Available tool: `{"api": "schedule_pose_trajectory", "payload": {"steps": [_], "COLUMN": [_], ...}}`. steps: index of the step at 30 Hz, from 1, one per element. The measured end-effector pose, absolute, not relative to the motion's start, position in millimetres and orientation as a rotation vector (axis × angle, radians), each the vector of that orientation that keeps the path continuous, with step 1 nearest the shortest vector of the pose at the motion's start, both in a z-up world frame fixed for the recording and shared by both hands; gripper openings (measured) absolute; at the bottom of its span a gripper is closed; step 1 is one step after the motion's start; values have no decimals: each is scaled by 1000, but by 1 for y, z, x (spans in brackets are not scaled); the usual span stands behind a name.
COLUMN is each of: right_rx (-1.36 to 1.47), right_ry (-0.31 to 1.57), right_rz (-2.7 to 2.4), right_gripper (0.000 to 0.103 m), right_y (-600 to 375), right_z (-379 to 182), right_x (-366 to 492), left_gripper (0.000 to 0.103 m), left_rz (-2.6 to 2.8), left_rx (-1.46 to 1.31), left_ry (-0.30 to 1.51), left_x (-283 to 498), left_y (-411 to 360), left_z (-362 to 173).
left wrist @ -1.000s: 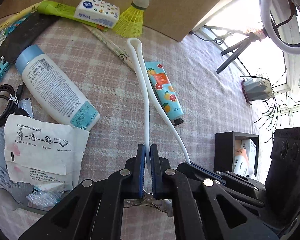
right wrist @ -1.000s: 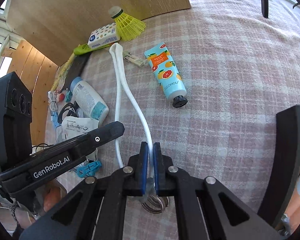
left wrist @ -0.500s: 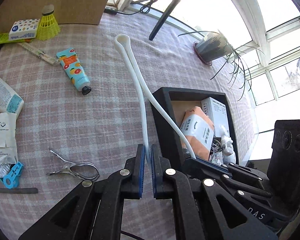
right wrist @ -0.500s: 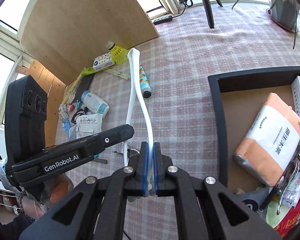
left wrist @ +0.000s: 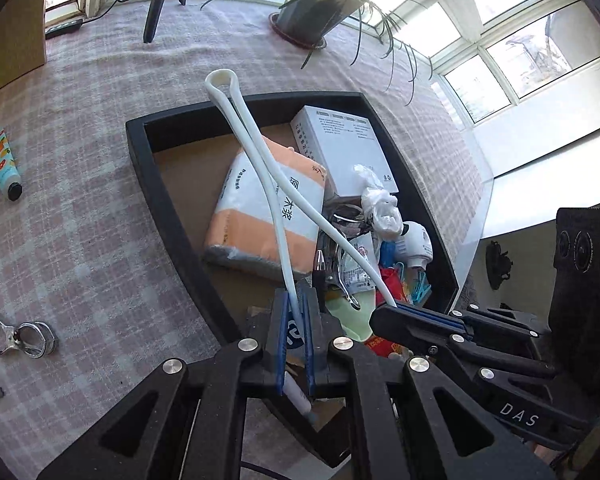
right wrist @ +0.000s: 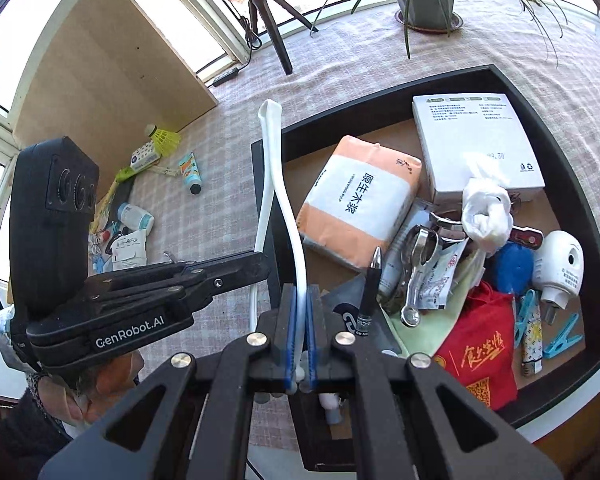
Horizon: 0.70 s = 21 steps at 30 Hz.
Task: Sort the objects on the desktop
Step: 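Carry the white cable into the black tray and release it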
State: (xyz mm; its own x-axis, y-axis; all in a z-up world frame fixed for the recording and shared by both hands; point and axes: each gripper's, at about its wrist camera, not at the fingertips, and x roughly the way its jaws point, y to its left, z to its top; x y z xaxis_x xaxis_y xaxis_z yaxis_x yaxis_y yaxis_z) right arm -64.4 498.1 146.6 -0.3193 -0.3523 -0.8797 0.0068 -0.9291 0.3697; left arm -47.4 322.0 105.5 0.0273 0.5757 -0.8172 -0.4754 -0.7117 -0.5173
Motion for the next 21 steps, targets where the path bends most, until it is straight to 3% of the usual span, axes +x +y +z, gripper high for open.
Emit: {"api": "schedule_pose_trajectory", "payload": {"steps": [5,7,9,21], "right_rx": [1657,1659,1640,1633], "right_ry": [-402,-410,-412,-267], "right_rz": [-2424,-2453,-2462,-2324], "right_gripper": [6,21,26,26], "right_y": [507,508,506,441], "right_z": [151,153,157,152], "right_x": [-57,-60,-64,-92], "left_gripper": [10,10,10,15], "left_rz": [1832,1852,1875,2045], "left_rx": [-1553,-1550,-1552,-1621], "left_ry": [-23,-3,-4,-96], "left_x": [-46,-48,-52,-86], "left_y": [323,316,309,224], "left_z": [106,107,107,99]}}
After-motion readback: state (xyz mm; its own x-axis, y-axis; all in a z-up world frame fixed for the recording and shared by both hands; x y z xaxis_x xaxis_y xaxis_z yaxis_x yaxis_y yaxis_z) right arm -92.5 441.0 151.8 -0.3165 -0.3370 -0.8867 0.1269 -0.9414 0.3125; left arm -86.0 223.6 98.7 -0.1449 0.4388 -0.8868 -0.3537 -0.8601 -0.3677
